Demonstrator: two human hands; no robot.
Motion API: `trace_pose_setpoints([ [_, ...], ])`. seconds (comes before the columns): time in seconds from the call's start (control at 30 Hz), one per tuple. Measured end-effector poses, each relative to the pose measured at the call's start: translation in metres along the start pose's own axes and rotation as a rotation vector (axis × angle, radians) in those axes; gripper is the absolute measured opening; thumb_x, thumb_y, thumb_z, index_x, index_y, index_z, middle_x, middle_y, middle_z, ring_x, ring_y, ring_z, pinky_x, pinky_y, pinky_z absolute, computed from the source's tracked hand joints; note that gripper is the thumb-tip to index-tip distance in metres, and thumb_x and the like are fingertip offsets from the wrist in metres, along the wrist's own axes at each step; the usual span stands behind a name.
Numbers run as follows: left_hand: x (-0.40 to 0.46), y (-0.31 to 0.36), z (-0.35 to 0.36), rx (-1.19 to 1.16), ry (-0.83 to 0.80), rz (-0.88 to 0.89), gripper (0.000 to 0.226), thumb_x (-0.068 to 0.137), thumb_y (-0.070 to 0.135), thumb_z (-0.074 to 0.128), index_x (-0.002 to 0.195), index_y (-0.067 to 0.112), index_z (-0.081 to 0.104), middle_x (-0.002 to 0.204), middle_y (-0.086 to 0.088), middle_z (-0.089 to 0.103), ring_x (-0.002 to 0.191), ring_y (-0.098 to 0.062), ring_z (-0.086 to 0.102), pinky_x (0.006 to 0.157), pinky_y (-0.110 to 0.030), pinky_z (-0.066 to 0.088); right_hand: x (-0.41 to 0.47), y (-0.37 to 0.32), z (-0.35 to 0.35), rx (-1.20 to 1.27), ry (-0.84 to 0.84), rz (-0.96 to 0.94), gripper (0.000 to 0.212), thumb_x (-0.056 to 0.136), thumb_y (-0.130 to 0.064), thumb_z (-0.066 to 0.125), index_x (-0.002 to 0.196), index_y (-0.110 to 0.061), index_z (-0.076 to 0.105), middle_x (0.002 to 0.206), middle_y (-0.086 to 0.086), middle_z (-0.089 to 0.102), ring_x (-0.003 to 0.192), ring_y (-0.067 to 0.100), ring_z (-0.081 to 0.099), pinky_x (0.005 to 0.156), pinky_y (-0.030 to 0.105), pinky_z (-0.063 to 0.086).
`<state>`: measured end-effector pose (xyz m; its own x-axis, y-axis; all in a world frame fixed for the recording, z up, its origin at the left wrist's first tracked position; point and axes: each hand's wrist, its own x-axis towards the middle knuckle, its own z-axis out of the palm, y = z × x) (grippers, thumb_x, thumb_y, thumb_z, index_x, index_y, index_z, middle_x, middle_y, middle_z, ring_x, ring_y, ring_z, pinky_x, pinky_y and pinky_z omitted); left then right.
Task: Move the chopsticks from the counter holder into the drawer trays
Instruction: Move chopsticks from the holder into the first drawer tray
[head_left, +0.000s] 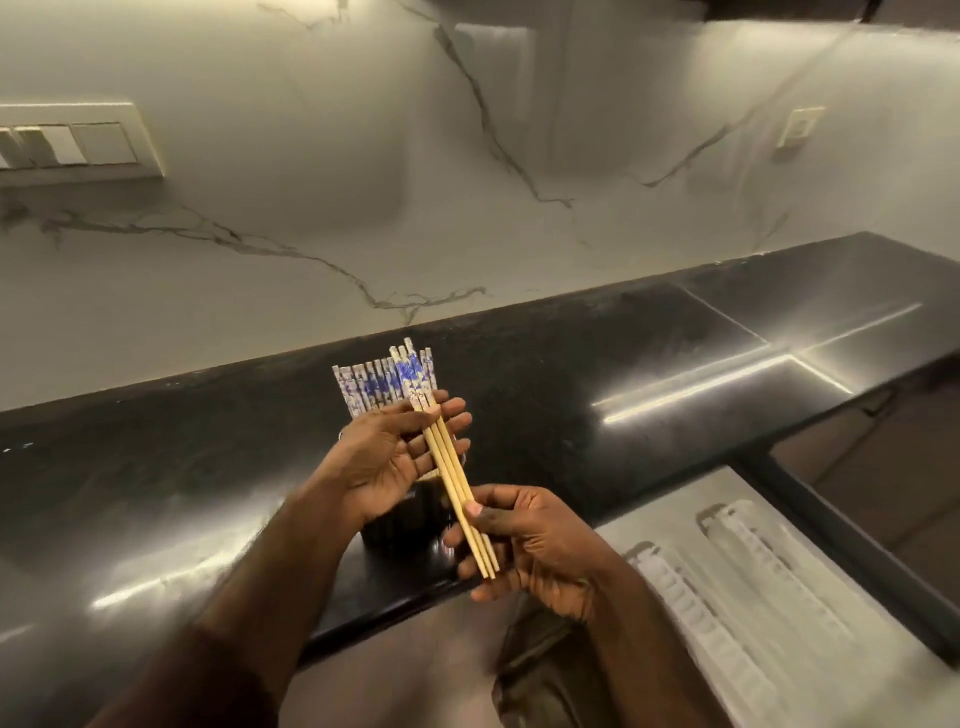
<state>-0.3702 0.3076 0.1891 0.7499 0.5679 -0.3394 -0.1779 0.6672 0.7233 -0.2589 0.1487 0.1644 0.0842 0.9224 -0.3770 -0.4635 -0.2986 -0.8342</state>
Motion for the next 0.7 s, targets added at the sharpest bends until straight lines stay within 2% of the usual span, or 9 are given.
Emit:
trace_pose_setpoints([
  [0.1, -0.014, -0.015, 0.009, 0.019, -0.026, -0.014, 0.030, 0.094, -0.001, 0.049, 0.122, 0.002, 0.058, 0.111, -0.016, 0.071, 0.100, -0.026, 0.071, 0.079, -0.041, 0.061, -0.027, 0.016, 0.005, -0.005, 0.074, -0.007, 0.026, 0.096, -0.015, 0.060, 0.118, -0.004, 0.066, 0.099, 0.019, 0.071, 0.075, 0.025, 0.070, 0.061, 0.039, 0.062],
  [0.33, -0.036, -0.071, 0.049, 0.087, -0.112, -0.121, 0.027, 0.094, -0.002, 0.050, 0.119, -0.001, 0.060, 0.112, -0.018, 0.071, 0.102, -0.028, 0.071, 0.080, -0.043, 0.060, -0.108, 0.041, -0.002, 0.089, 0.279, -0.013, 0.026, 0.096, -0.010, 0.058, 0.119, 0.001, 0.065, 0.099, 0.021, 0.072, 0.075, 0.027, 0.072, 0.065, 0.041, 0.063],
  [0.7, -0.046, -0.170, 0.155, 0.175, -0.307, -0.219, 0.026, 0.096, 0.000, 0.047, 0.118, 0.000, 0.061, 0.110, -0.019, 0.071, 0.098, -0.027, 0.072, 0.081, -0.041, 0.060, -0.225, 0.054, -0.073, 0.113, 0.514, -0.068, 0.022, 0.094, -0.002, 0.058, 0.114, 0.001, 0.068, 0.099, 0.022, 0.073, 0.080, 0.031, 0.071, 0.071, 0.044, 0.062],
])
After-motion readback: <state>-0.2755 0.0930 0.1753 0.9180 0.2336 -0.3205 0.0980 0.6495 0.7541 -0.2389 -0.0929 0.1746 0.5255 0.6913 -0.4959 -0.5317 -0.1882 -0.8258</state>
